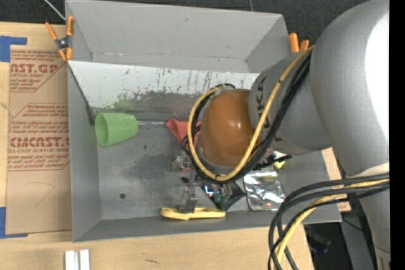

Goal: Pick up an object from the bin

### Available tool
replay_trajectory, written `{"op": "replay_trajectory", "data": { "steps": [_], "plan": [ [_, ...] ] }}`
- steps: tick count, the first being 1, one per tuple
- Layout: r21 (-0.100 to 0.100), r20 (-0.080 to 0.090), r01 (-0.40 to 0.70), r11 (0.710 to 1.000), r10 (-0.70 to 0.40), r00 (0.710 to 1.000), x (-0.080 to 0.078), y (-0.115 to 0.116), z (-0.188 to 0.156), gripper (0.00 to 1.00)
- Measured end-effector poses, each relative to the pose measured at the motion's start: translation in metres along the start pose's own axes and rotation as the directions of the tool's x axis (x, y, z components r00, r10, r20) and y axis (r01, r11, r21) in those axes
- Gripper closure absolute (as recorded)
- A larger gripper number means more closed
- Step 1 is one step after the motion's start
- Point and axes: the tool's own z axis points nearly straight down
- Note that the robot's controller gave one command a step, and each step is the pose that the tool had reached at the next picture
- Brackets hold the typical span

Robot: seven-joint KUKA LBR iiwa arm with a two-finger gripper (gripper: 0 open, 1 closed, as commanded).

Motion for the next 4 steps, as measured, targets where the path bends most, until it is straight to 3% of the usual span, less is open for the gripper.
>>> {"op": "replay_trajectory", "data": {
  "steps": [1,2,3,4],
  "plan": [
    [0.0,-0.012,0.225,0.974,-0.225,0.974,-0.014,-0.051,-0.007,0.0],
    [0.0,0.004,-0.004,1.0,0.004,1.0,-0.006,-0.058,-0.001,0.0],
    [0.0,-0.009,0.254,0.967,-0.254,0.967,-0.04,-0.085,-0.033,0.0],
    [-0.002,0.002,0.251,0.968,-0.251,0.968,-0.074,-0.089,-0.062,0.0]
  ]
}}
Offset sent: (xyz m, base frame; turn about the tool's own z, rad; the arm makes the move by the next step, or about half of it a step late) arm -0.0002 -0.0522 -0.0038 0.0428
